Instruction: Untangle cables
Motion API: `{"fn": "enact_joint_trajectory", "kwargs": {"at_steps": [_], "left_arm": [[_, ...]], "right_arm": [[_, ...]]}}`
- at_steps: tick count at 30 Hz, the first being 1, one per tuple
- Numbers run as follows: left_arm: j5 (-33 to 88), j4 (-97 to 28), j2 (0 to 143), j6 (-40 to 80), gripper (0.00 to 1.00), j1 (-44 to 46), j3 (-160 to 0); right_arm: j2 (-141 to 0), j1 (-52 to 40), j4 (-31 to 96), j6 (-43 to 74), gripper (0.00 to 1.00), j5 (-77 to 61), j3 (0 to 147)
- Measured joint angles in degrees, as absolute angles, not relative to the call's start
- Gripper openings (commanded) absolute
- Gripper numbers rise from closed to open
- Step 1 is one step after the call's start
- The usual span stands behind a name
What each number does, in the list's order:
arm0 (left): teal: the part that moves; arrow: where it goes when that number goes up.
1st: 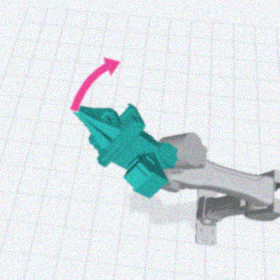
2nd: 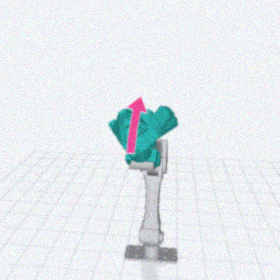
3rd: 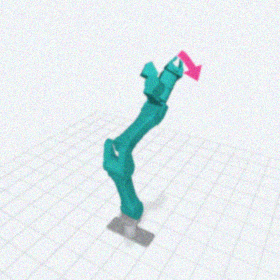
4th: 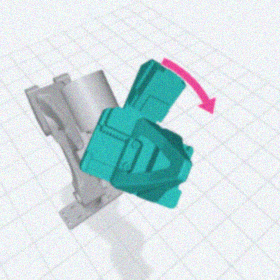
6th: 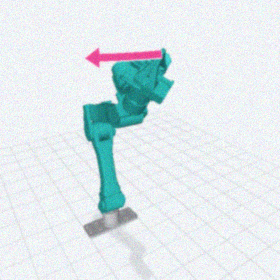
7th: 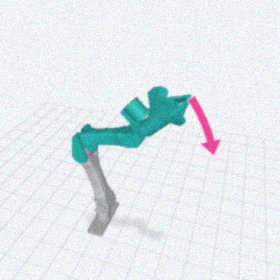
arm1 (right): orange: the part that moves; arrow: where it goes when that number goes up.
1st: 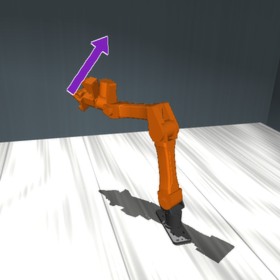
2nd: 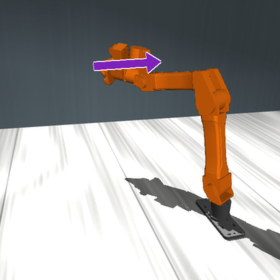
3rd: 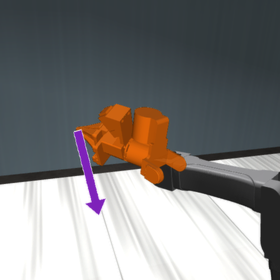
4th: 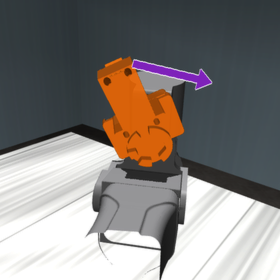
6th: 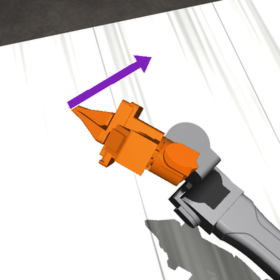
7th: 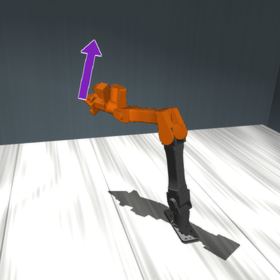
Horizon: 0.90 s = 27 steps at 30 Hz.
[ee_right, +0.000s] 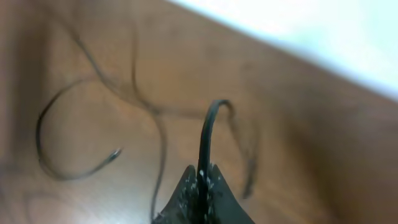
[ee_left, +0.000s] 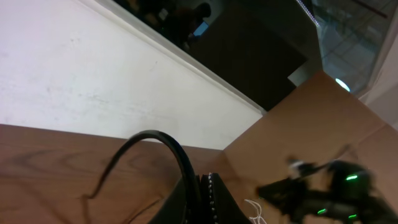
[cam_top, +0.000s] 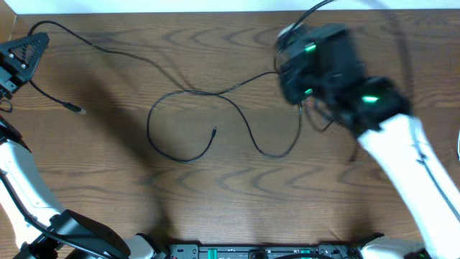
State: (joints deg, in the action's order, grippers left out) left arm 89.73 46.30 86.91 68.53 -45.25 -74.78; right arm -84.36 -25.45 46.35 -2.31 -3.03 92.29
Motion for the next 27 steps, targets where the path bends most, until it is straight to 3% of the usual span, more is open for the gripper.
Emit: {"fn": "enact_joint_trajectory", "kwargs": {"at_steps": [6,17,27], "left_arm": [[89.76,46.30,86.91,68.53,0.07,-45.25,-74.78],[89.76,46.28,86.91,68.53,0.08,-45.25,-74.78],[89.73,46.33,86.91,68.53,0.07,-45.25,-74.78]], "right_arm": [[-82.02,-14.87,47.24,-2.37,0.01,3.07,100.14],[-82.50,15.77,42.92,0.12,0.01,9.04,103.46],[-94.19,36.77,26.17,2.52,0.01,1.37,104.07]]}}
